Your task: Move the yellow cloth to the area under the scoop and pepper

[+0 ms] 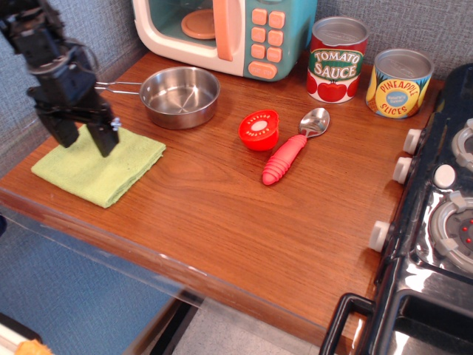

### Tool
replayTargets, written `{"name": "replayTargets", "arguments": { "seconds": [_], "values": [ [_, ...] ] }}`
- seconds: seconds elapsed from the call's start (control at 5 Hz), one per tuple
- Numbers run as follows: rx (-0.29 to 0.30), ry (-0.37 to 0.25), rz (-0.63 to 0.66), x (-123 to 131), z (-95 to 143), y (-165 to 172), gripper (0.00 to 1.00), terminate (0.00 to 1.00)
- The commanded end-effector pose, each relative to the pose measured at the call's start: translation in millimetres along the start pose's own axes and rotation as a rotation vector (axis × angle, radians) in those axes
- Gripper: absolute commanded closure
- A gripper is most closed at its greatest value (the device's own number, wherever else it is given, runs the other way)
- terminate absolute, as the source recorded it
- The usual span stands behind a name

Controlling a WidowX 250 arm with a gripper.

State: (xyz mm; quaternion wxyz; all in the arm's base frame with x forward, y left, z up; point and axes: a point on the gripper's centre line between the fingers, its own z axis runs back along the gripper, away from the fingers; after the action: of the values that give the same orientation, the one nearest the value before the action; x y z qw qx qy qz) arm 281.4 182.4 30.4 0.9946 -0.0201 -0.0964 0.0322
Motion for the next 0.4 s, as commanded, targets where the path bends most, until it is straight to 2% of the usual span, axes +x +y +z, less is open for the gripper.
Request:
{"name": "replayTargets", "arguments": {
  "seconds": [0.0,0.2],
  "values": [
    [0.011,0.007,-0.232,2.5,-11.7,-16.4,0.00,0.00],
    [0.040,0.071,-0.267,-0.5,-20.9,-29.7,0.00,0.00]
  ]
}}
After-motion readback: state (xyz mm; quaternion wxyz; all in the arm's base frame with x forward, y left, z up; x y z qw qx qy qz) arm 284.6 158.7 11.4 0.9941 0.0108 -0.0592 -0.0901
